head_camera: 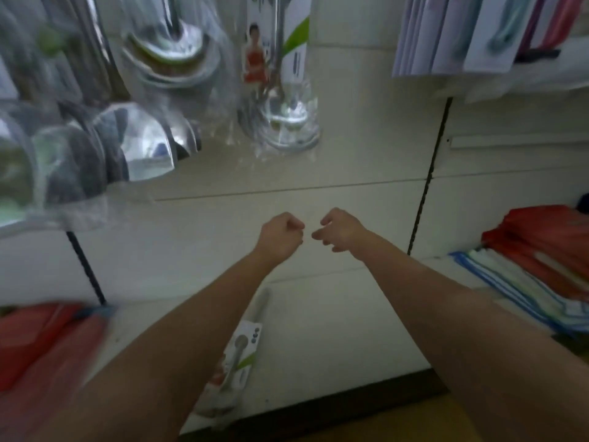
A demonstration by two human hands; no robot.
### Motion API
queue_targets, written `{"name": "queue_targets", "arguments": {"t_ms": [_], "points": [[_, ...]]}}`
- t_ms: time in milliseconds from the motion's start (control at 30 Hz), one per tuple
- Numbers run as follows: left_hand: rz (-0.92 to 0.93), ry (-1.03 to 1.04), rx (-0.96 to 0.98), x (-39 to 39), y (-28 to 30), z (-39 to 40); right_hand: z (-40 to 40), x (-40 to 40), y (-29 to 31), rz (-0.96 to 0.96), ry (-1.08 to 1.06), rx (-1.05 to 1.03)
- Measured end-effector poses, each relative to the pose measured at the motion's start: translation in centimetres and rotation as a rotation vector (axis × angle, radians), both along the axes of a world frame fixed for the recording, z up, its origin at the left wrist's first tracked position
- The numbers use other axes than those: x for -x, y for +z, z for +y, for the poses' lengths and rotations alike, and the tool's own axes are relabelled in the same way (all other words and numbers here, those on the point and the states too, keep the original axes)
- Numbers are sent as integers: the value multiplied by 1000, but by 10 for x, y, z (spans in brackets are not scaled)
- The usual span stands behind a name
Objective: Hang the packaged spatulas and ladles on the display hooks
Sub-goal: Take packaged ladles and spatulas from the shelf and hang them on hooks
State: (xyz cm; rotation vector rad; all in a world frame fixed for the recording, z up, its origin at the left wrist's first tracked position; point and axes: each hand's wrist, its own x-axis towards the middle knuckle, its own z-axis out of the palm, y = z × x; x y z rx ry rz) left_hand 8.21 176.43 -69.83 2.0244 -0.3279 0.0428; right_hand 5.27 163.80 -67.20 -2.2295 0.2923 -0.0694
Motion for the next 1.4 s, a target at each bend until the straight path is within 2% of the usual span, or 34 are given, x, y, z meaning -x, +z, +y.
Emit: {"name": "queue_targets", "arguments": {"t_ms": [433,600,700,767,833,967,1033,1167,1267,1400], "points": [[381,169,-196,-73,-115,67,61,-67,-124,292,222,-4],[483,173,-290,-86,-147,68,63,-92,-154,315,161,-105],[523,146,-395,-90,-158,62,61,-98,-172,362,157,-16],[555,132,-425,-93,-164,60,61,-96,-179,442,163,-36],[594,148,-399,-96,-168,59,59,-93,-184,490,154,-161],[662,142,-332,-97,-170,56,55,-85,-180,550,126,-577],[683,116,-295,-91,-165,52,54,-83,-177,536,98,-687],[674,36,-268,-80,-152,42,46,-79,-174,482,120,-774],[630,2,-192,-73,-146,37,40,-72,-167,494,212,-724],[488,-70,-116,-66,-134,32,37,-73,-162,413,180,-637]]}}
